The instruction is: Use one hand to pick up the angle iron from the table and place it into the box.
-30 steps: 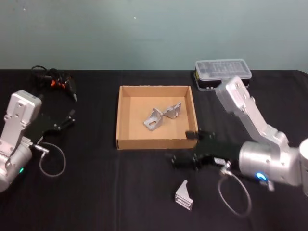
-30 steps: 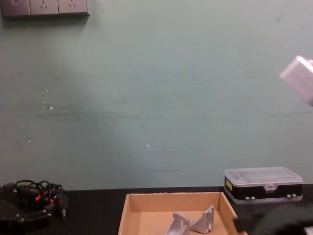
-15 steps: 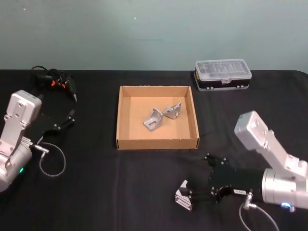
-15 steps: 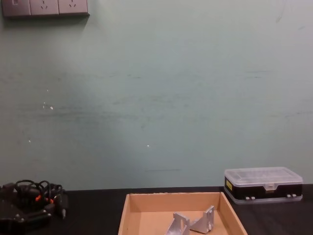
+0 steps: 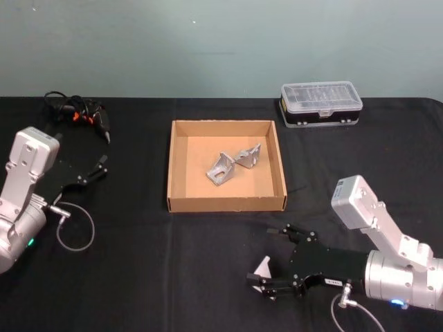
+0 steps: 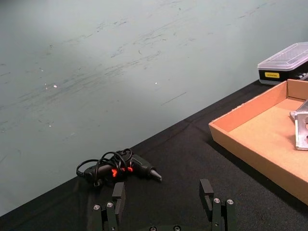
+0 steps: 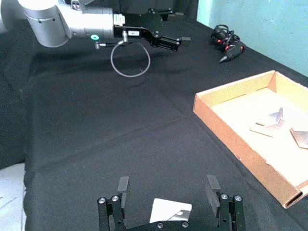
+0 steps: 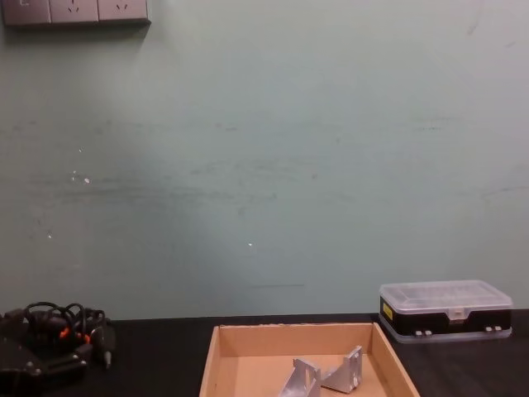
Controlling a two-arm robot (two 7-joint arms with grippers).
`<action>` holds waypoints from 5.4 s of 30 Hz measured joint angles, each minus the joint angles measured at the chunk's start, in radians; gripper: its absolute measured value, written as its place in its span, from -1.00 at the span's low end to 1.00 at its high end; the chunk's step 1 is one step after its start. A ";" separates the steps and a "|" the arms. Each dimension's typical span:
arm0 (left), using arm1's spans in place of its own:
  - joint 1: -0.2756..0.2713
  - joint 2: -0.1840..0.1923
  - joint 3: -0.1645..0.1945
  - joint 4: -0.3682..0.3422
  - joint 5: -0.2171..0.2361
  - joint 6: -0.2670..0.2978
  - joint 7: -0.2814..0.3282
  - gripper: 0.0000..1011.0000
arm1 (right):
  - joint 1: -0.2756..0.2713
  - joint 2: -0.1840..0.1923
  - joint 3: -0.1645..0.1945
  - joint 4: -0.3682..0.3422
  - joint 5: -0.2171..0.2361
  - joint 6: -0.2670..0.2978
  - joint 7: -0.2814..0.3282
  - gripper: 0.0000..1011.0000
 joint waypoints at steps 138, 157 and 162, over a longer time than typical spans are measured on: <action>0.000 0.000 0.000 0.000 0.000 0.000 0.000 1.00 | 0.126 -0.032 -0.051 -0.056 0.012 0.311 -0.129 -0.81; 0.000 0.000 0.000 0.000 0.000 0.000 0.000 1.00 | 0.380 -0.254 -0.108 0.264 0.009 0.234 -0.148 -0.81; 0.000 0.000 0.000 0.000 0.000 0.000 0.000 1.00 | 0.429 -0.300 -0.137 0.345 -0.008 0.232 -0.150 -0.81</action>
